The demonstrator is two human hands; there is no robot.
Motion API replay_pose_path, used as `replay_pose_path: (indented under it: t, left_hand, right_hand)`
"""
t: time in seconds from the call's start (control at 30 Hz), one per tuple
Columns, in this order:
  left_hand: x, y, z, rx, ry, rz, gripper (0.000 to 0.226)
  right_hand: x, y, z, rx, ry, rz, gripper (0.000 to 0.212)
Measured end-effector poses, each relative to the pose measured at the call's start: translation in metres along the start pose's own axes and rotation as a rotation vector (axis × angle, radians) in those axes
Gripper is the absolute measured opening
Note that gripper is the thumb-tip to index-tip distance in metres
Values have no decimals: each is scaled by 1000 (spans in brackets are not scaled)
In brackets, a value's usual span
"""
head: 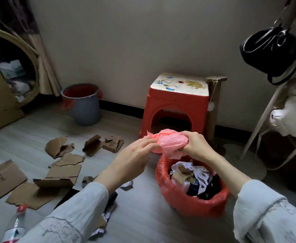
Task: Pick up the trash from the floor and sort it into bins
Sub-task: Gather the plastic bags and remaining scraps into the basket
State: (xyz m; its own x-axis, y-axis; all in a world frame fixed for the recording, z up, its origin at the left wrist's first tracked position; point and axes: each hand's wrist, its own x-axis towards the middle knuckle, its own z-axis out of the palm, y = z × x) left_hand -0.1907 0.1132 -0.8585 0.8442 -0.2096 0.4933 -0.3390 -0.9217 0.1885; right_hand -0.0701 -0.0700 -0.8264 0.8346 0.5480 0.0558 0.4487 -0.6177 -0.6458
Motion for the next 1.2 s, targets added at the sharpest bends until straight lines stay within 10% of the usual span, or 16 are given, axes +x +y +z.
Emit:
replay_pose_path:
  t: [0.4,0.77,1.2]
  left_hand:
    - [8,3,177,53,-487,-187,46]
    - [-5,3,226,121,-393,-174,48]
    - [-2,5,229,178,-421,-180,53]
  right_hand:
    - [36,162,56,-868,-251,120,37]
    - [72,212,120,-383,-747,363,50]
    - [70,247,156,-688,-805,406,68]
